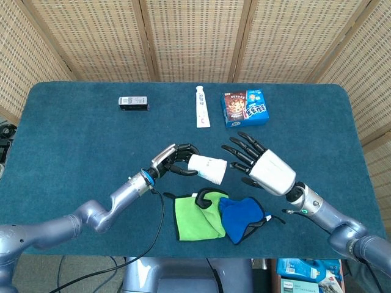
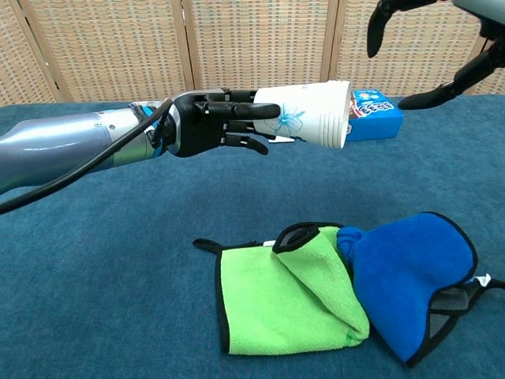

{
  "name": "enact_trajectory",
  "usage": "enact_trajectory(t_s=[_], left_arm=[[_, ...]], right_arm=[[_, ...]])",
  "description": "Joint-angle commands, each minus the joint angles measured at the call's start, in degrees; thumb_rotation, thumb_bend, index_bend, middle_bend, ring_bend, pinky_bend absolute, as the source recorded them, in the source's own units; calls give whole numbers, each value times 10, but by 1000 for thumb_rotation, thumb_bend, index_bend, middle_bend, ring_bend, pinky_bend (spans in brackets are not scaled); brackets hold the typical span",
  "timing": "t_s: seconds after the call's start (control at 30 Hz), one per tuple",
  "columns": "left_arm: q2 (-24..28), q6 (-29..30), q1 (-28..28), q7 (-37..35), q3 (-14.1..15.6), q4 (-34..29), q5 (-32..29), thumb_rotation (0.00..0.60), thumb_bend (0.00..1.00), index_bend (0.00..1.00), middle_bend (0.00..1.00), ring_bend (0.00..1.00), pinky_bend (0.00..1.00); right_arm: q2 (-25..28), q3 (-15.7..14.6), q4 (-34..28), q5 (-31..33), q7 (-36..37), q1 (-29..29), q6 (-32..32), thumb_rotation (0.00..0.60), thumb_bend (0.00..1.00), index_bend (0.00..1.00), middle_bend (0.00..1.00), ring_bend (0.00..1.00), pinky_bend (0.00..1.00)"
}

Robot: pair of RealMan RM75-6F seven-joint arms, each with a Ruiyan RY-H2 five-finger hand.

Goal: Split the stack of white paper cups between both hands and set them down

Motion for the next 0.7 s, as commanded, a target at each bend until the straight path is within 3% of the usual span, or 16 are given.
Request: enact_trajectory(t_s=[0.03, 0.37, 0.7], left_arm=[[-2, -1, -2, 2, 0, 0, -1, 600, 92, 523, 514, 442, 451], [-8, -4, -9, 4, 1, -1, -4, 600, 105, 523, 514, 442, 451], [-10, -5, -12, -3, 6, 2, -1, 600, 110, 523, 514, 442, 451]], right_arm=[[-9, -2, 5, -5, -3, 13, -4, 600, 284, 488, 239, 109, 88], [-35, -8, 16, -6, -21, 54, -33, 600, 352, 491, 246, 111, 101], [-46, -16, 23, 3, -35, 71, -33, 600, 500, 496, 259, 118, 110]])
